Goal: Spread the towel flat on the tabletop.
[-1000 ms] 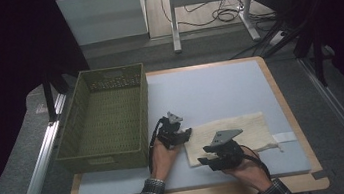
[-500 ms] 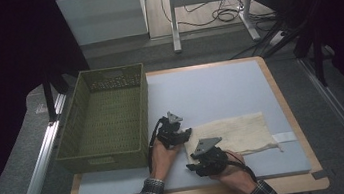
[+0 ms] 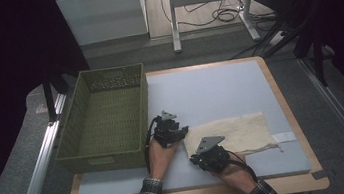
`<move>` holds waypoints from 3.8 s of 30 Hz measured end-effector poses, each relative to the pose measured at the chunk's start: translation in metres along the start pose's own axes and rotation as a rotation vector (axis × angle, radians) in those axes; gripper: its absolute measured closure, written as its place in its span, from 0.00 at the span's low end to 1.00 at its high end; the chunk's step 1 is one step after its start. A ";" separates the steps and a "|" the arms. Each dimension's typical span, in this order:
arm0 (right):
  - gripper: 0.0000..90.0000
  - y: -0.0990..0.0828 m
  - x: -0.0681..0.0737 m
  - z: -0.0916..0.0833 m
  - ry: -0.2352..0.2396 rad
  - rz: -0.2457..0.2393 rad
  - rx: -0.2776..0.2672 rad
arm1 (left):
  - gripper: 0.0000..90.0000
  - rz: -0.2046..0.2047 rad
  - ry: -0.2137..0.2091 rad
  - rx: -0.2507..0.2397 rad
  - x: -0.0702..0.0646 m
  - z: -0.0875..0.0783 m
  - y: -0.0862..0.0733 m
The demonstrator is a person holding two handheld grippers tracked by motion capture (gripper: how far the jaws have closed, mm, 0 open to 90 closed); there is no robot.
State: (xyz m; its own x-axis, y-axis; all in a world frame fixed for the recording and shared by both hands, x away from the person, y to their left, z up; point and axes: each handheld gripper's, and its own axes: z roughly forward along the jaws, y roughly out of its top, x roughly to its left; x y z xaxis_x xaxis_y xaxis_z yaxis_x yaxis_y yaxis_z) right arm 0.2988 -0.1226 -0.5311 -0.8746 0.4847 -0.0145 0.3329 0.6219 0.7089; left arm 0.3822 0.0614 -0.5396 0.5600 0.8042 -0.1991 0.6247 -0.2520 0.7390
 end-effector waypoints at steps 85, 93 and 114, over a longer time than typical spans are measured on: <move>0.94 -0.109 -0.093 -0.152 -0.282 0.315 -0.124 | 0.94 0.338 -0.142 -0.075 -0.162 0.107 0.110; 0.94 -0.113 -0.095 -0.152 -0.292 0.329 -0.120 | 0.73 0.348 -0.139 -0.104 -0.168 0.103 0.112; 0.74 -0.110 -0.107 -0.184 -0.406 0.372 -0.157 | 0.40 0.337 -0.085 -0.111 -0.123 0.048 0.081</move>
State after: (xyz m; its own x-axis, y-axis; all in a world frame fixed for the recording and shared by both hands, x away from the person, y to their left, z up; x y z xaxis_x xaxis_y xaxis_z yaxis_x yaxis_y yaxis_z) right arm 0.2906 -0.3563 -0.4778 -0.4929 0.8701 0.0080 0.5088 0.2807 0.8139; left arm 0.3903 -0.0837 -0.4868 0.7708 0.6369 0.0184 0.3369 -0.4318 0.8367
